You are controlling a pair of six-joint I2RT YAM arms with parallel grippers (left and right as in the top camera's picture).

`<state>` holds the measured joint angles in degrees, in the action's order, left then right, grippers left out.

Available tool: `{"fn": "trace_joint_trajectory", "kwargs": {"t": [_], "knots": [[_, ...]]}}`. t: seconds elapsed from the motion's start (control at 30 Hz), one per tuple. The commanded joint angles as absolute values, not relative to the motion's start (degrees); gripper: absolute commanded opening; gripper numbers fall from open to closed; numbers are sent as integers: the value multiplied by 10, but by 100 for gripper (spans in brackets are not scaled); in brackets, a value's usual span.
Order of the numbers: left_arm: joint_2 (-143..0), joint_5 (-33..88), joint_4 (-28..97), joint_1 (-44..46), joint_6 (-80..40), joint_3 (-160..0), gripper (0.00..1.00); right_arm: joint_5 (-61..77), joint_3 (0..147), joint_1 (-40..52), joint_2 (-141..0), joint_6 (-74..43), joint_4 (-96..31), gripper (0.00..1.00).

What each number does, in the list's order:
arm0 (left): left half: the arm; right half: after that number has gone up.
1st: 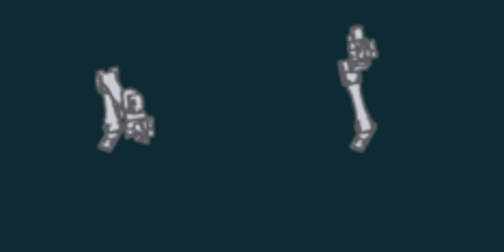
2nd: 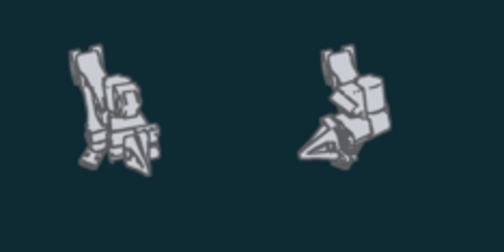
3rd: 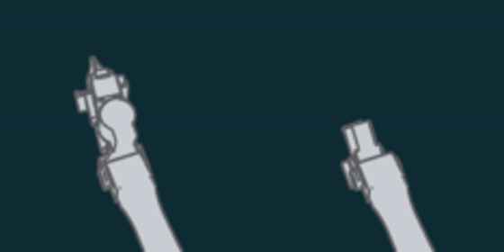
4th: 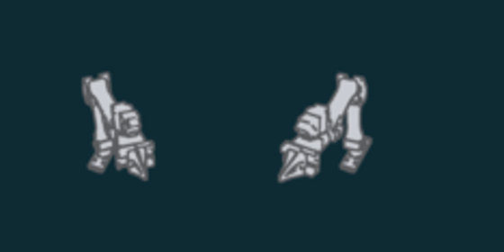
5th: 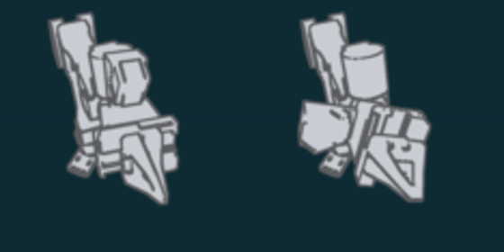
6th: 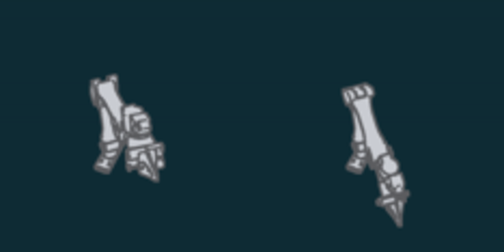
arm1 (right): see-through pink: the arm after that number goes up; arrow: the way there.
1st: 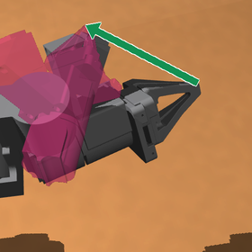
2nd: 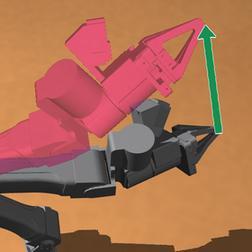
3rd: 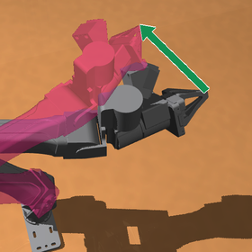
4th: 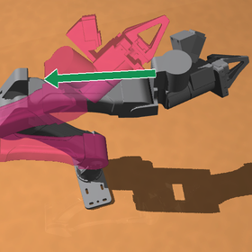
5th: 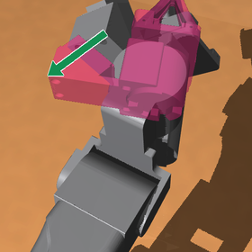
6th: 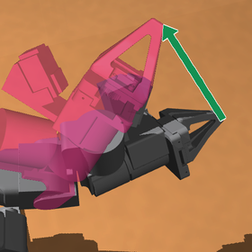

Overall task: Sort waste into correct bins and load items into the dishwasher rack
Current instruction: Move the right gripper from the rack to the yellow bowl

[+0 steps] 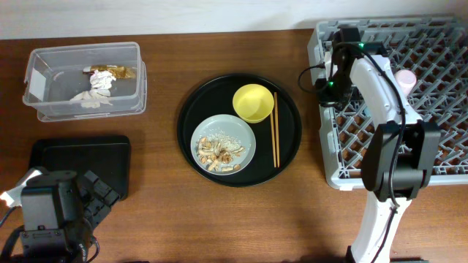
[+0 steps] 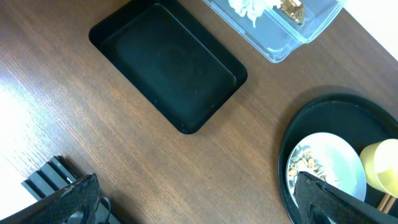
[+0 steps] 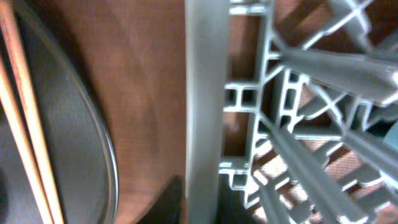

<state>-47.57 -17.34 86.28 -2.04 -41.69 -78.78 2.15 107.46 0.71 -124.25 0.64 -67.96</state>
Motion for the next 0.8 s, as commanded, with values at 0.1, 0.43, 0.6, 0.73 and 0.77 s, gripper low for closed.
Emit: {"fn": "trace_joint_trajectory", "kwargs": {"t": [0.1,0.43,0.6,0.73,0.77], "knots": [[-475,-173,862,-22,-424,-789,99,23,1214,18,-1225,-24,-764,45],[-475,-173,862,-22,-424,-789,99,114,1483,79,-1225,-21,-870,64],[-475,-173,862,-22,-424,-789,99,82,1449,171,-1257,-79,-794,66],[-475,-173,862,-22,-424,-789,99,10,1419,235,-1303,-124,-735,66],[-475,-173,862,-22,-424,-789,99,-13,1411,250,-1321,-141,-721,66]]}}
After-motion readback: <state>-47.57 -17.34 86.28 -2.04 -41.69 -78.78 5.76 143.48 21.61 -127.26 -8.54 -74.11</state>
